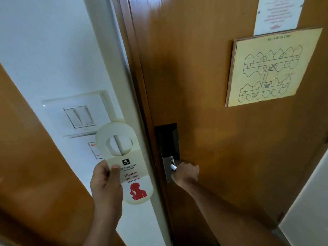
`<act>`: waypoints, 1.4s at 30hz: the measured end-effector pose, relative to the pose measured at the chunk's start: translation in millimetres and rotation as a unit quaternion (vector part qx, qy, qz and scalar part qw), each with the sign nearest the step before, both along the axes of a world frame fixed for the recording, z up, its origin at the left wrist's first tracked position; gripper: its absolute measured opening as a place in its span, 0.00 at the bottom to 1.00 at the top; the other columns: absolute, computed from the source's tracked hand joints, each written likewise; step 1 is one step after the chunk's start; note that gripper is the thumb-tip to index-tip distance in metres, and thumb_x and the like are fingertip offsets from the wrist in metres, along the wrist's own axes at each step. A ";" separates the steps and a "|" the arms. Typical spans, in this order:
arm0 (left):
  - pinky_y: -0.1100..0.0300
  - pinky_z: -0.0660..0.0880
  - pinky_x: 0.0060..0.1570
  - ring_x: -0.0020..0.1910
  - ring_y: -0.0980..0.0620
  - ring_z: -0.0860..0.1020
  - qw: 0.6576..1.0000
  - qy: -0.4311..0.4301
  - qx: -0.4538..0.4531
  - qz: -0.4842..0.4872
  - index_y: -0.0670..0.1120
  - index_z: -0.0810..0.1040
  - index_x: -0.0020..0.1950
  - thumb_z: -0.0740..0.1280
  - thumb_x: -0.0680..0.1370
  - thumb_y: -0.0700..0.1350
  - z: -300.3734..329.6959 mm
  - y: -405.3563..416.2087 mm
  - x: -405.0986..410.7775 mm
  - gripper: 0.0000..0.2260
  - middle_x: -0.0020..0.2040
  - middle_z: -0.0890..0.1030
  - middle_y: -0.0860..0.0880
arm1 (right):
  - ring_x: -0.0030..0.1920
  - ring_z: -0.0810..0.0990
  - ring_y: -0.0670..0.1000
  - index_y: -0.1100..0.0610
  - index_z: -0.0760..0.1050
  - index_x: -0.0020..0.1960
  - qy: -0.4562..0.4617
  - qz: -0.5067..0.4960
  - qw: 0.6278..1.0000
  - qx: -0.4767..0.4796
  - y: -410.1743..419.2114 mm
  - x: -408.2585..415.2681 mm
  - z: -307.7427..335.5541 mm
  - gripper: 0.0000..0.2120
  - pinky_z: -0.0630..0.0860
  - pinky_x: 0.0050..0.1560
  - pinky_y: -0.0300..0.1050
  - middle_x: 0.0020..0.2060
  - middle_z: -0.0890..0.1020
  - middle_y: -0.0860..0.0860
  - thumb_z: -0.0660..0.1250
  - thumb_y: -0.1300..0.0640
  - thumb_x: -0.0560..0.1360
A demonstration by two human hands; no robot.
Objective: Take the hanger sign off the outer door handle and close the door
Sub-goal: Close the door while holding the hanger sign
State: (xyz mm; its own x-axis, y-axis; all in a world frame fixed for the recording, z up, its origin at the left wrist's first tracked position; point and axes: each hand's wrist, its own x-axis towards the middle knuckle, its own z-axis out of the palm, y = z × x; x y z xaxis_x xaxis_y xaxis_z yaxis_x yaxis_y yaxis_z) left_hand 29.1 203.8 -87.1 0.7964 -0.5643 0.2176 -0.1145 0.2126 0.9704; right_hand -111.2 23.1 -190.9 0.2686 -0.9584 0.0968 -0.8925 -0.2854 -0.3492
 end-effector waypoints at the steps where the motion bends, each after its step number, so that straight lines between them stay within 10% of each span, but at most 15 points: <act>1: 0.62 0.80 0.38 0.47 0.53 0.84 1.000 0.008 -0.002 -0.002 0.51 0.78 0.53 0.63 0.82 0.39 0.1 -0.2 0.3 0.08 0.45 0.86 0.56 | 0.25 0.68 0.44 0.50 0.66 0.28 -0.002 -0.001 1.000 0.003 -3.6 2.6 -0.8 0.15 0.64 0.40 0.46 0.23 0.71 0.44 0.67 0.53 0.70; 33: 0.59 0.79 0.39 0.47 0.52 0.83 0.999 0.036 -0.007 0.015 0.50 0.77 0.53 0.62 0.82 0.38 0.8 -3.8 -5.0 0.08 0.46 0.86 0.57 | 0.27 0.71 0.47 0.51 0.69 0.31 0.129 0.019 0.991 -0.029 -45.1 31.8 15.6 0.14 0.72 0.53 0.55 0.24 0.74 0.47 0.67 0.56 0.74; 39: 0.52 0.79 0.42 0.49 0.47 0.83 0.999 0.042 -0.008 0.005 0.50 0.78 0.53 0.62 0.82 0.38 6.4 1.6 -11.2 0.09 0.45 0.86 0.56 | 0.30 0.72 0.50 0.51 0.77 0.42 0.170 0.055 0.983 -0.051 -45.7 26.1 21.3 0.02 0.69 0.47 0.53 0.30 0.79 0.49 0.68 0.57 0.73; 42: 0.53 0.79 0.42 0.48 0.49 0.83 0.999 0.038 -0.019 0.001 0.51 0.78 0.51 0.63 0.81 0.37 9.9 6.5 -17.1 0.10 0.46 0.86 0.56 | 0.50 0.77 0.56 0.55 0.75 0.58 0.128 0.075 0.985 -0.086 -42.2 18.1 18.5 0.17 0.70 0.60 0.59 0.48 0.81 0.54 0.71 0.55 0.70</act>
